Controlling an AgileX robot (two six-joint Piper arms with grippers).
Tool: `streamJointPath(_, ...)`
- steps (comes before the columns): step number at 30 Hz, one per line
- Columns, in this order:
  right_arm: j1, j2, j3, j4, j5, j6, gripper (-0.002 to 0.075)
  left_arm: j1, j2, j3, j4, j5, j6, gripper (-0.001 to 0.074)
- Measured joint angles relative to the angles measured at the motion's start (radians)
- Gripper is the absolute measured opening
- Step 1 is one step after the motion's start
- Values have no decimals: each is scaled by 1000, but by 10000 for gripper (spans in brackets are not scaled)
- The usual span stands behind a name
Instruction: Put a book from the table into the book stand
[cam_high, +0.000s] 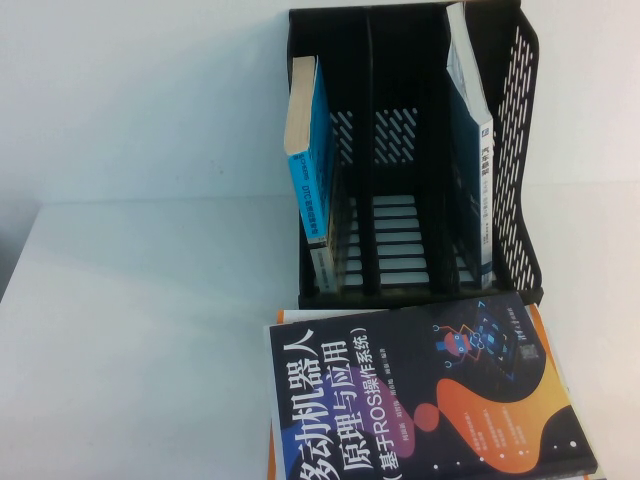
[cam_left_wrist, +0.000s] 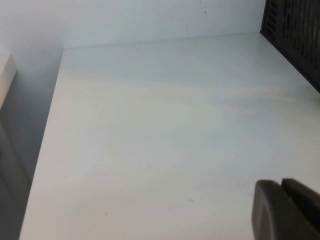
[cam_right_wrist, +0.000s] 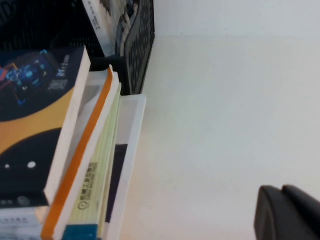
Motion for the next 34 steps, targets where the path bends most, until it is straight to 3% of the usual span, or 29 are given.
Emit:
streamJointPath(10,-58,0,2,108,0,0,-3,0,0,0,0,0,0,-3)
streamJointPath(34,-58,0,2,71,0,-2,-3,0,0,0,0,0,0,-3)
